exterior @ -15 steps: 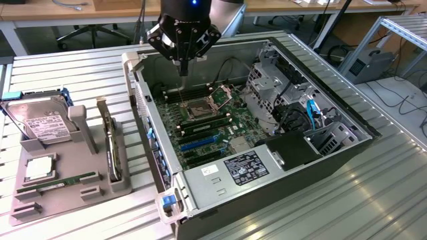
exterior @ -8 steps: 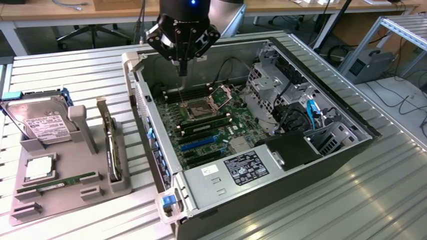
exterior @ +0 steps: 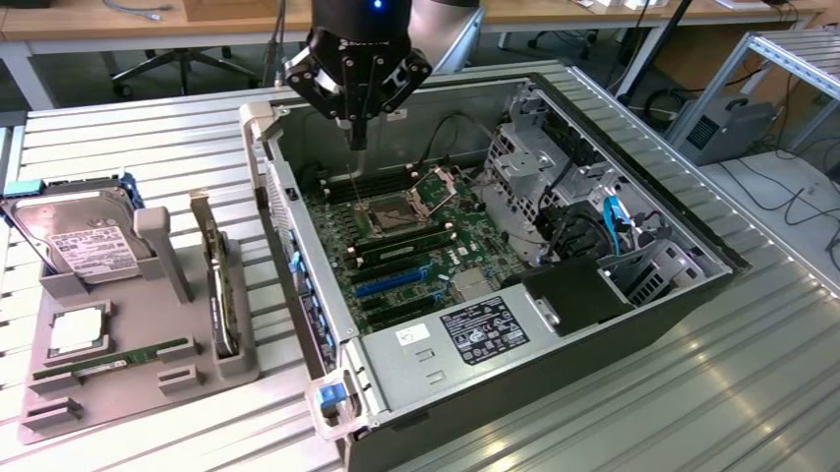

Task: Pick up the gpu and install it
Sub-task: 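Reach for the gpu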

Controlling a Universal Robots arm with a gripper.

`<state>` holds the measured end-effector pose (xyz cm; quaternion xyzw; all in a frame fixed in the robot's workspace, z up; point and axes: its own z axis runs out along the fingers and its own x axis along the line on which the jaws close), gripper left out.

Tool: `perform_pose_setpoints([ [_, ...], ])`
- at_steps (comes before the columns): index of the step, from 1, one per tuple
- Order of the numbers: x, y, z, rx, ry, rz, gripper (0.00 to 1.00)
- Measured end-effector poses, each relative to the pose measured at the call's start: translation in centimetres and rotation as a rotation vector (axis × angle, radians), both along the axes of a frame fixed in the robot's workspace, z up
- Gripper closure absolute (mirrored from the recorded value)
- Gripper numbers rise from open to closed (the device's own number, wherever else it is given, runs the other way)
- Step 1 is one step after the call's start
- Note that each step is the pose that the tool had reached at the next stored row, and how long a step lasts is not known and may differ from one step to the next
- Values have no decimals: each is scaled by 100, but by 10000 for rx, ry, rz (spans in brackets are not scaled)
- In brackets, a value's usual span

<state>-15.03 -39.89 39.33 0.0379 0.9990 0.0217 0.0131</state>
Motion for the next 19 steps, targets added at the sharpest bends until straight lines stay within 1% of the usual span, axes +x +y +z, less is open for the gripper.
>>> perform_pose_setpoints([
  [19,-57,0,0,0,0,0,89],
])
